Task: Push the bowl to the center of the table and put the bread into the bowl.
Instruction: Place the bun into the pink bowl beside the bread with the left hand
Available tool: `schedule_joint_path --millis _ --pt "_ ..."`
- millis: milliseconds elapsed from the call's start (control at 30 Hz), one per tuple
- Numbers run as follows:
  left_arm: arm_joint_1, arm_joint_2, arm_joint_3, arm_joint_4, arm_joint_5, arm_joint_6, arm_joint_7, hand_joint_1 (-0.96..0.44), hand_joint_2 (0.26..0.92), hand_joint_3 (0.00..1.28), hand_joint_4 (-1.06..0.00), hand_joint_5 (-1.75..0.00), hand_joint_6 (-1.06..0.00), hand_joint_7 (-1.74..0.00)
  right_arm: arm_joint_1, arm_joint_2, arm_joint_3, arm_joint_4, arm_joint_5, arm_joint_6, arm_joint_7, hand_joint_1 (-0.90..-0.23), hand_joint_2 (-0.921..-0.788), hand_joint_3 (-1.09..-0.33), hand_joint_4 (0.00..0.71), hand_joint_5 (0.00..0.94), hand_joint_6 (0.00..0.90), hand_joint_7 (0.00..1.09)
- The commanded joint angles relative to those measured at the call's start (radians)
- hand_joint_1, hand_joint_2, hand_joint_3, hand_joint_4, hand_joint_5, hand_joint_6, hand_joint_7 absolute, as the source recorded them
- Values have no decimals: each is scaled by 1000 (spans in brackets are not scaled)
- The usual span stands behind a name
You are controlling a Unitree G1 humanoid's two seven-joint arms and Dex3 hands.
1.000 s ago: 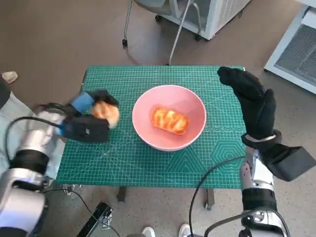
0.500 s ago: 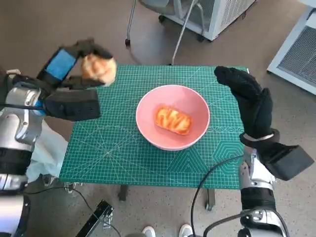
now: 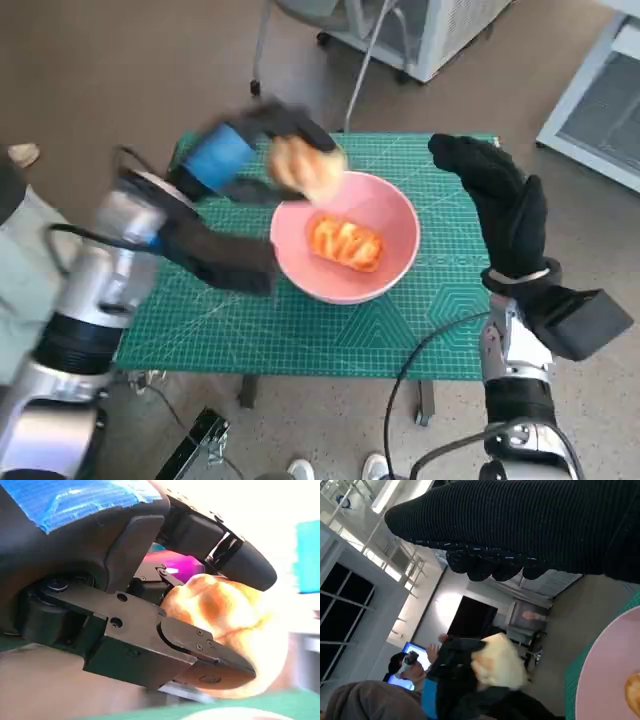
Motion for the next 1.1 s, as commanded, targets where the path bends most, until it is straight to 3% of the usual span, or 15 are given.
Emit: schedule_joint_path --millis 33,67,100,133,200,233,267,300,333,367,433,467,567,667,1100 --pt "-19 -34 -40 63 19 -40 -4 1 920 85 -573 -1193 -702 -1187 23 5 -1 -8 10 13 10 -580 -921 -810 381 28 -1 756" --pt "-24 -42 -56 79 35 -48 -1 1 920 88 -572 -1190 -698 -1196 25 5 -2 -11 12 13 10 -580 -921 -810 381 28 -1 756" --pt "-28 -48 -67 91 46 -55 2 1 858 209 -571 -1207 -680 -1246 27 5 -3 -13 14 14 11 -580 -921 -810 381 28 -1 756" --pt "-30 -55 -78 101 51 -55 -11 1 705 508 -560 -1275 -641 -1373 29 5 -4 -17 14 14 10 -579 -921 -809 382 29 -1 756" --pt "-30 -69 -89 111 46 -38 -60 1 643 645 -520 -1349 -622 -1416 33 4 -5 -22 14 15 7 -579 -921 -808 382 29 -1 757" --pt "-28 -75 -91 112 40 -27 -88 1 735 509 -463 -1387 -612 -1359 35 5 -5 -26 13 15 5 -579 -921 -808 382 29 -1 757" --pt "-25 -84 -95 103 23 15 -167 1 772 448 -448 -1396 -613 -1333 37 4 -6 -29 10 16 0 -579 -921 -808 382 29 -1 757" --pt "-23 -89 -97 96 12 46 -224 -122 826 403 -375 -1113 -534 -1400 39 3 -7 -32 8 16 -3 -579 -921 -807 382 29 -1 757" --pt "-22 -95 -100 80 3 97 -304 -200 860 378 -372 -847 -479 -1448 41 2 -8 -35 5 16 -7 -578 -921 -807 382 29 -1 757" --pt "-21 -100 -101 68 -1 134 -359 -165 858 349 -347 -700 -421 -1297 43 2 -8 -38 4 17 -10 -578 -921 -807 382 29 -1 757" --pt "-20 -107 -100 41 -6 206 -457 -83 876 217 -292 -298 -403 -688 47 2 -8 -46 0 18 -16 -577 -921 -807 382 29 -1 757" --pt "-22 -112 -97 34 -8 234 -489 -61 886 158 -274 -191 -422 -485 49 3 -8 -49 -3 16 -20 -577 -921 -807 382 30 -1 757" --pt "-19 -121 -86 10 -10 285 -539 -24 894 82 -260 -67 -451 -238 54 3 -9 -53 -8 14 -28 -574 -921 -806 383 30 -1 757" --pt "-3 -120 -72 -15 -17 309 -545 4 893 53 -270 -31 -471 -154 54 3 -9 -55 -10 17 -34 -571 -921 -806 383 30 -1 758" --pt "16 -99 34 -7 -197 300 -574 71 893 32 -304 -13 -488 -81 49 6 2 -78 -23 29 -67 -573 -921 -809 380 29 -1 757"
